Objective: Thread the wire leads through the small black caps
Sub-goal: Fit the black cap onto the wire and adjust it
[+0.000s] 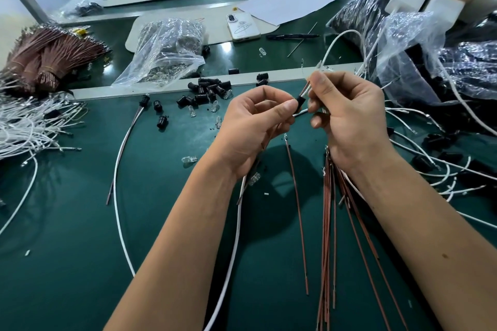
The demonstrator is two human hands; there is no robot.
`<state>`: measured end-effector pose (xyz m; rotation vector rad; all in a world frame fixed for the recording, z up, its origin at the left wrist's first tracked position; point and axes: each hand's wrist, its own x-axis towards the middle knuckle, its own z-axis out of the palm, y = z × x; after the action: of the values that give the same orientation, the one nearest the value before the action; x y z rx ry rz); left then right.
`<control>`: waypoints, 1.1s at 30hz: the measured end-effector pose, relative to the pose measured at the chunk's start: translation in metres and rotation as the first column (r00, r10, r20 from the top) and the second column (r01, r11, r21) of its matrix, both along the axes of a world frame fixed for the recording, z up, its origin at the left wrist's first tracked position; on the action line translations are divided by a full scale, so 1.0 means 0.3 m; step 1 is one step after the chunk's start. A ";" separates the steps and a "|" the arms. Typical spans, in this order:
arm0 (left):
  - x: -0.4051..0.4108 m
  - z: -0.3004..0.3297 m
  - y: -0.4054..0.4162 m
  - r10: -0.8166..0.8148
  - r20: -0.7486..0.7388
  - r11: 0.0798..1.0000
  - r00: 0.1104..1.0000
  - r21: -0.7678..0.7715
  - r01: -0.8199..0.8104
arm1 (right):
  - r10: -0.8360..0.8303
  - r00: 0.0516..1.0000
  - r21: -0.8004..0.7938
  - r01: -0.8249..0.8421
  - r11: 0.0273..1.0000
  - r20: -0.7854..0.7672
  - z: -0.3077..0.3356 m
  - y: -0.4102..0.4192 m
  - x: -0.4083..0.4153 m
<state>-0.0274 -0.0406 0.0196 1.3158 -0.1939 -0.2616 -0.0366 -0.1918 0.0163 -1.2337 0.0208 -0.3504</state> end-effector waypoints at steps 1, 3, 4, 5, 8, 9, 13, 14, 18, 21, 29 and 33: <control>0.002 0.000 0.005 -0.004 0.003 1.000 1.000 0.026 0.003 | -0.007 1.000 0.029 0.008 1.000 -0.009 0.001 -0.007 0.003; 0.009 0.001 0.018 0.024 -0.005 0.998 1.000 0.067 -0.023 | -0.038 0.999 0.068 0.040 0.997 -0.031 0.003 -0.026 0.012; 0.014 0.002 0.026 0.058 -0.018 0.996 0.998 0.069 -0.057 | -0.062 0.997 0.051 0.064 0.997 -0.041 0.001 -0.037 0.017; 0.020 0.003 0.035 0.102 -0.037 0.993 0.994 0.061 -0.100 | -0.091 0.995 -0.006 0.091 0.996 -0.046 -0.002 -0.045 0.022; 0.039 0.007 0.059 0.239 -0.108 0.970 0.965 -0.016 -0.242 | -0.150 0.989 -0.368 0.139 0.919 -0.001 -0.027 -0.050 0.028; 0.044 0.008 0.065 0.271 -0.130 0.958 0.954 -0.056 -0.280 | -0.149 0.988 -0.478 0.145 0.866 0.031 -0.036 -0.048 0.029; 0.051 0.013 0.074 0.344 -0.178 0.910 0.922 -0.178 -0.374 | -0.056 0.995 -0.550 0.094 0.830 0.084 -0.044 -0.051 0.036; 0.051 0.013 0.072 0.352 -0.178 0.903 0.919 -0.193 -0.383 | -0.004 0.997 -0.564 0.043 0.825 0.071 -0.041 -0.058 0.041; 0.047 0.008 0.059 0.345 -0.167 0.903 0.924 -0.208 -0.375 | -0.198 0.974 -0.774 0.212 0.597 0.113 -0.019 -0.108 0.045; 0.046 0.001 0.045 0.319 -0.159 0.917 0.934 -0.197 -0.347 | -0.446 0.885 -0.920 0.279 0.277 0.134 -0.005 -0.169 0.034; 0.033 -0.013 0.000 0.183 -0.103 0.970 0.978 -0.144 -0.196 | -0.453 0.884 -0.991 -0.135 -0.012 -0.115 -0.004 -0.106 0.017; 0.026 -0.017 -0.005 0.102 -0.095 0.981 0.990 -0.154 -0.116 | -0.463 0.874 -0.989 -0.143 0.044 -0.147 0.005 -0.112 0.009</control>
<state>-0.0196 -0.0420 0.0145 1.1499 -0.0671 -0.2059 -0.0339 -0.2254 0.0178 -2.8265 0.4052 -0.2445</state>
